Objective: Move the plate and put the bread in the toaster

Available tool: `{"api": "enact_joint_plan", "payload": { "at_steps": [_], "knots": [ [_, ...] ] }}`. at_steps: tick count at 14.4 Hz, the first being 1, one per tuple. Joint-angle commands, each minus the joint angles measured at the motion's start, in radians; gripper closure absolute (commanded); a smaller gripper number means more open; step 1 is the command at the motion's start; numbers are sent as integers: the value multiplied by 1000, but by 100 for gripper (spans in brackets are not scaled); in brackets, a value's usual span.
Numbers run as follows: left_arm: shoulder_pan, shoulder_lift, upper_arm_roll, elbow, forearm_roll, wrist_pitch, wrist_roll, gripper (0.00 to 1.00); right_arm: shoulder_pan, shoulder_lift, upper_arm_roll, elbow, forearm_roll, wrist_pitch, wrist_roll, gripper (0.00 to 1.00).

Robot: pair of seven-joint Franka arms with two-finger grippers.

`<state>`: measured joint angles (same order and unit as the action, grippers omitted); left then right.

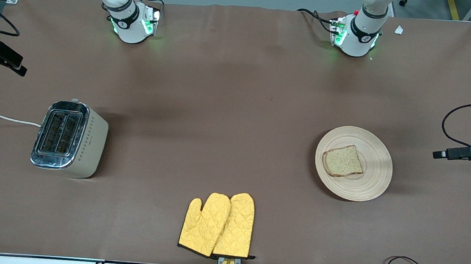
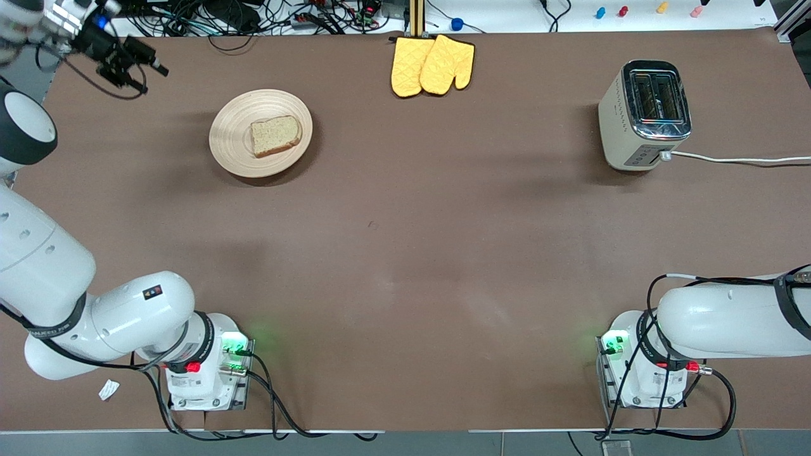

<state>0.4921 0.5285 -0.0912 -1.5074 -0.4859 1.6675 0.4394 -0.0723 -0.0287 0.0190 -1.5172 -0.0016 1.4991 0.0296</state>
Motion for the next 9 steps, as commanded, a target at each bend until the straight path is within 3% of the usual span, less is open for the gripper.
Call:
{"api": "enact_joint_plan", "payload": {
  "at_steps": [1, 7, 9],
  "knots": [
    [25, 105, -10, 42, -109, -5, 50, 0, -4, -2, 3, -3, 17, 7, 3, 0],
    [63, 263, -9, 41, -285, -2, 284, 0, -11, -3, 1, -8, 25, 4, 0, 0],
    [78, 300, -9, 41, -312, 0, 308, 5, -11, -2, -1, -8, 25, 7, 0, 0]
  ]
}}
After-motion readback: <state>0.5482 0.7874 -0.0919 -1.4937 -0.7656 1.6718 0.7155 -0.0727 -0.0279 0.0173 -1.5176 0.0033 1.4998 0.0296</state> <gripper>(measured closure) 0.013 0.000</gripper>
